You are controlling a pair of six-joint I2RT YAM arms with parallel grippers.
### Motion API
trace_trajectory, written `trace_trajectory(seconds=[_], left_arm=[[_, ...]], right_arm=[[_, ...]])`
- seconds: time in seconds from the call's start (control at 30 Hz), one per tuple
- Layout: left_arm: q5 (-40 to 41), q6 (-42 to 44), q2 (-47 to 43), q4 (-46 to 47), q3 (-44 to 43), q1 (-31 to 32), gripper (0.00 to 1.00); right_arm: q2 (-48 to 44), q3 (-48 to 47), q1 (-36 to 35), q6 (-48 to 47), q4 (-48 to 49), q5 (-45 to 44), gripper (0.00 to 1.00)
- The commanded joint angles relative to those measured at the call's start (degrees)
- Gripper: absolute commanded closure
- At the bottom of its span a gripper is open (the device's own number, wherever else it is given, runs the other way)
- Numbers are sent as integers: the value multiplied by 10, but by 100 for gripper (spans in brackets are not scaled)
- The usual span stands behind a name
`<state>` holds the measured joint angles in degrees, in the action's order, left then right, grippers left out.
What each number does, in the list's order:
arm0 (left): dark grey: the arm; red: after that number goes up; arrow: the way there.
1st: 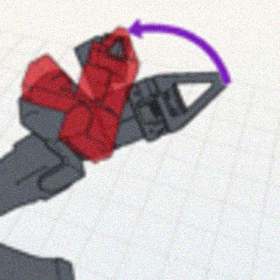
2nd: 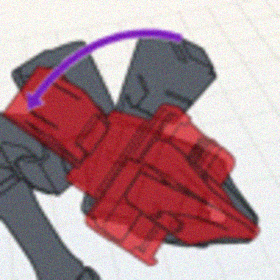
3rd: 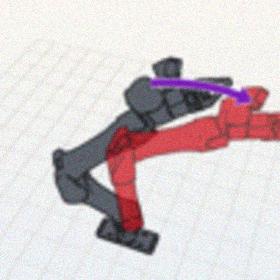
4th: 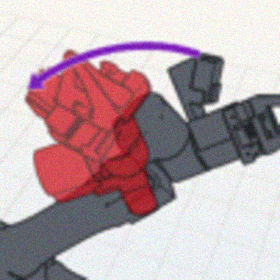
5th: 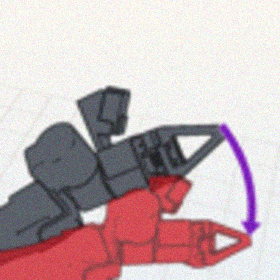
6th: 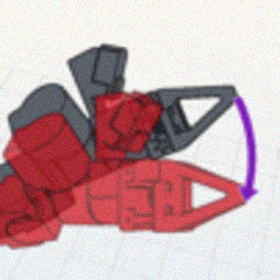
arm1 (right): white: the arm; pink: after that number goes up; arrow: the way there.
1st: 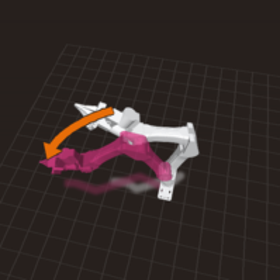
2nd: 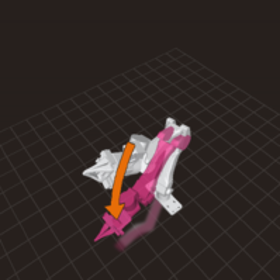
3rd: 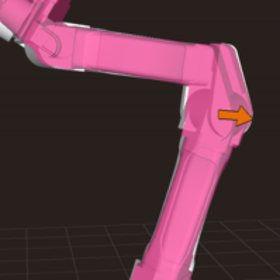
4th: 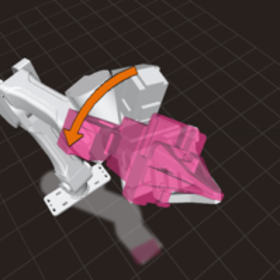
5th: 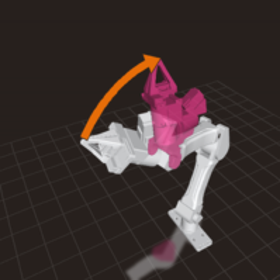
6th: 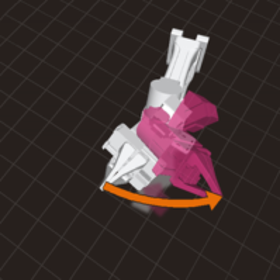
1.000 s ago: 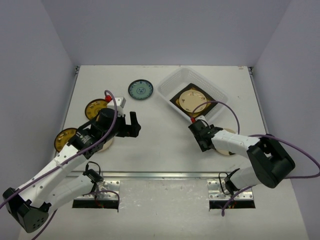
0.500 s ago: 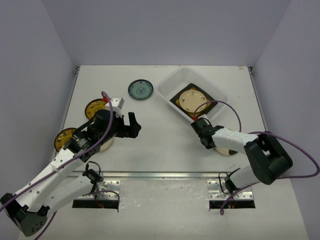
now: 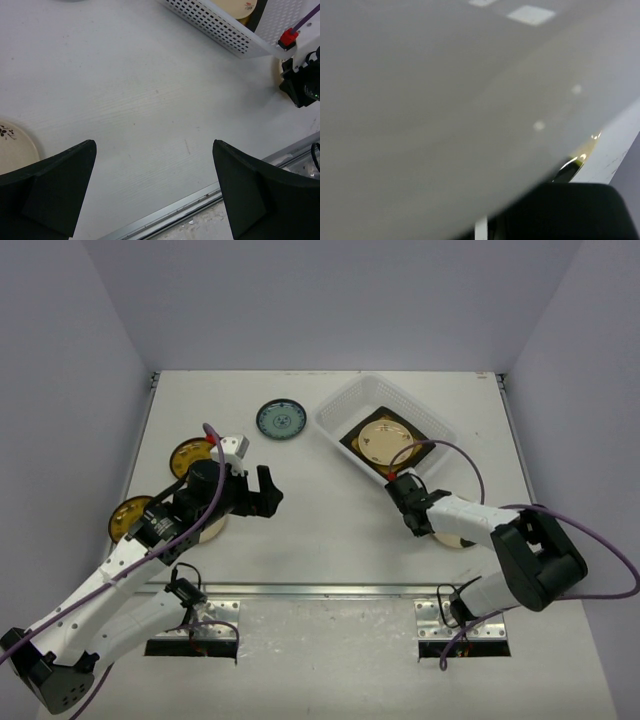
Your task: Place the plates into the plastic bin on the countertop
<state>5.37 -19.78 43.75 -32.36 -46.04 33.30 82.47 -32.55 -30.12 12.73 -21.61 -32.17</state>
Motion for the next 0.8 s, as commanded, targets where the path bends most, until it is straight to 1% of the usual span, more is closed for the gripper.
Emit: trace_trajectory(seconds=[0.0, 0.03, 0.17, 0.33, 0.47, 0.53, 0.57, 0.63, 0.7, 0.73, 0.77], left_arm=[[-5, 7, -3, 25, -2, -2, 0], [-4, 6, -4, 24, -2, -1, 0], [2, 5, -5, 23, -2, -2, 0], [10, 4, -5, 21, -3, -2, 0], [13, 4, -4, 20, -3, -2, 0], [13, 3, -5, 20, -4, -2, 0], [14, 3, -6, 19, -4, -2, 0], [18, 2, -10, 20, -2, -2, 0], [25, -3, -13, 23, 1, -1, 0], [33, -5, -14, 25, 2, -2, 0], [40, -9, -13, 22, 3, -2, 0]], right_arm=[[-81, 7, 1, 29, -8, 24, 100], [-106, 4, 1, 32, -22, 19, 100], [-157, -21, 1, 30, -54, -3, 100], [-202, -74, 1, 38, -114, -58, 100], [-225, -119, 1, 28, -142, -73, 100], [-229, -139, 1, 5, -135, -71, 100], [-229, -146, 0, -21, -126, -68, 100], [-222, -162, -5, -64, -103, -29, 100], [-212, -174, -10, -124, -53, 9, 100], [-203, -181, -15, -152, -37, 46, 100], [-179, -200, -20, -181, -17, 47, 100]])
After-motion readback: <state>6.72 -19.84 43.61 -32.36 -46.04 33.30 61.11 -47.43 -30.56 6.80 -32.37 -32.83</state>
